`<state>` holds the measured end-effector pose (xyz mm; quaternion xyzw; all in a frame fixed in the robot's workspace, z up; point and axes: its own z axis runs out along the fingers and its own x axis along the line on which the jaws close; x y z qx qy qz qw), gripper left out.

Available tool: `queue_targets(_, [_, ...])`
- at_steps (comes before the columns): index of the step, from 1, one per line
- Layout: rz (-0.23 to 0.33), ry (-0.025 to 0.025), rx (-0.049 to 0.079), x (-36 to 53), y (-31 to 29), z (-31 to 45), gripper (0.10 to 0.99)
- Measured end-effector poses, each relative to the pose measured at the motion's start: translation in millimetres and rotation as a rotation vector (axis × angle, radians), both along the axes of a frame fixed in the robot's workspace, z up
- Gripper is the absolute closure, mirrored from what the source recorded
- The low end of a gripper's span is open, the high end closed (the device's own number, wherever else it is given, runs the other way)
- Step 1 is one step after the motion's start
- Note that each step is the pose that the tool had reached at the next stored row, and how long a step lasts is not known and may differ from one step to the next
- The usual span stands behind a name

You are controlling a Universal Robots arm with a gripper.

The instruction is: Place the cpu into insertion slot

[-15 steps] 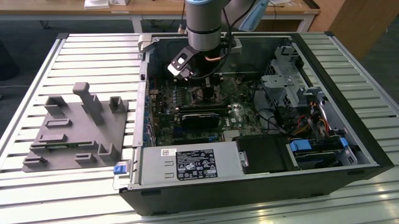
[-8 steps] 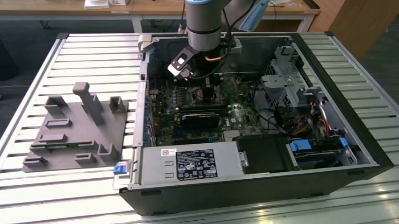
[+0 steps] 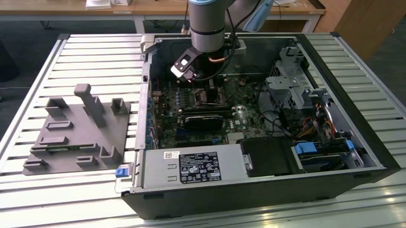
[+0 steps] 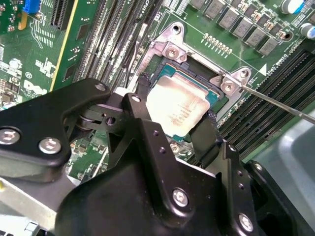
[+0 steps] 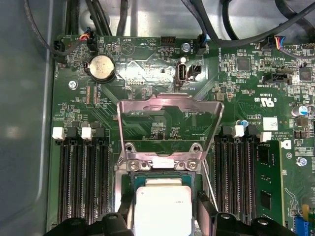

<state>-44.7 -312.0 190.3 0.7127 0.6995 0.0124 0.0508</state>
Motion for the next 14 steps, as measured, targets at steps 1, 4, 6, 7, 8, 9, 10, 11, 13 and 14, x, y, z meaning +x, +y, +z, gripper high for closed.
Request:
queue_targets(1, [0.0, -0.0001, 0.0, 0.0, 0.0, 0.8, 0.482])
queue_targets(4, [0.0, 0.0004, 0.0, -0.1, -0.1, 5.5, 0.482])
queue_targets(6, [0.0, 0.0005, 0.0, 0.0, -0.1, 7.6, 0.482])
queue_targets(7, [0.0, 0.0006, 0.0, 0.2, -0.1, 7.6, 0.482])
queue_targets(8, [0.0, 0.0005, 0.0, 0.3, 0.0, 7.3, 0.482])
queue_targets(9, [0.0, 0.0008, 0.0, 0.6, -0.1, 6.9, 0.482])
queue_targets(10, [-0.001, 0.0013, -0.001, 1.1, -0.1, 6.3, 0.482])
queue_targets(11, [-0.001, 0.0017, -0.002, 1.5, -0.1, 5.7, 0.482])
queue_targets(13, [-0.001, 0.0022, -0.003, 2.1, -0.1, 4.7, 0.482])
queue_targets(14, [-0.001, 0.0024, -0.004, 2.2, -0.1, 4.2, 0.482])
